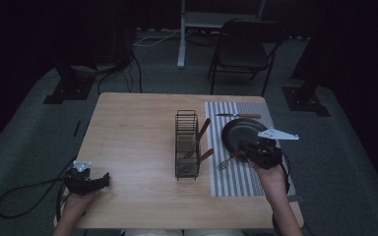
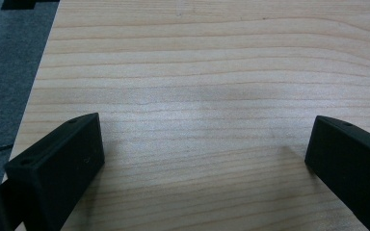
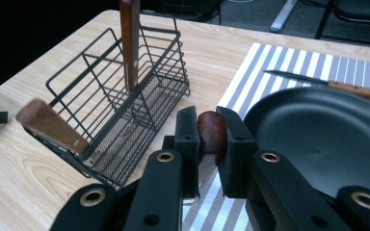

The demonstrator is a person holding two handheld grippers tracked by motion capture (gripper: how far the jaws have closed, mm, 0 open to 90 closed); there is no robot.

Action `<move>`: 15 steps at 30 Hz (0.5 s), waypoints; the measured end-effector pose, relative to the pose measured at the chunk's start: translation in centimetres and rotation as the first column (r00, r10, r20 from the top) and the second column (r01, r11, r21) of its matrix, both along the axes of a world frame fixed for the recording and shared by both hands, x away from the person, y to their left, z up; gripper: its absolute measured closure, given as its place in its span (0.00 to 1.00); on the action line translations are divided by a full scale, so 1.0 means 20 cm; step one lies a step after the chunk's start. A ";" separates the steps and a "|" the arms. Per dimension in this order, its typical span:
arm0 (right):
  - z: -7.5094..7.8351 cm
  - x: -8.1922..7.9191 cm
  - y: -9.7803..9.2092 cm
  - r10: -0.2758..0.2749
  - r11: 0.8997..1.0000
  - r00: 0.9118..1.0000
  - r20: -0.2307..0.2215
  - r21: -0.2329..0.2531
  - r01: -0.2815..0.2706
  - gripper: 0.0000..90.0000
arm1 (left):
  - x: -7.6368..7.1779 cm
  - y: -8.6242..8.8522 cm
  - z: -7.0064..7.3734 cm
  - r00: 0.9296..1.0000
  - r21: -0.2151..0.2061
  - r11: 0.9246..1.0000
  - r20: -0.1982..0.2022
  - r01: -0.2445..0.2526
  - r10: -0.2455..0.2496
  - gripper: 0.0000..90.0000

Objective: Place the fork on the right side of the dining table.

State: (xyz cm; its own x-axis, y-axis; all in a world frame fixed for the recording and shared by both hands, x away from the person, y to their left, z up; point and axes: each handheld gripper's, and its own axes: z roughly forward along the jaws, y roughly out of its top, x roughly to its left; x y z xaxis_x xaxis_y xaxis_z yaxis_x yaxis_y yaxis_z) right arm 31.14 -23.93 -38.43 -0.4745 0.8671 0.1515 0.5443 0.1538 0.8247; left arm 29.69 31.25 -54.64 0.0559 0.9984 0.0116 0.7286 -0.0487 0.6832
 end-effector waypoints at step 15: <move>-0.09 -0.09 0.01 -0.057 0.998 0.998 -0.004 0.024 0.057 0.90 | 0.00 0.00 0.00 1.000 0.000 1.000 0.000 0.000 0.000 0.00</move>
State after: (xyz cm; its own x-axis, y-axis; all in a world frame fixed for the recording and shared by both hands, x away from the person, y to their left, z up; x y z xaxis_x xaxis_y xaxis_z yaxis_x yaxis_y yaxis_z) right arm 29.35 -23.72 -40.20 -0.4241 0.8887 0.1739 0.5547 0.1031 0.8256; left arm 29.69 31.25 -54.64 0.0561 0.9984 0.0119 0.7284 -0.0491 0.6834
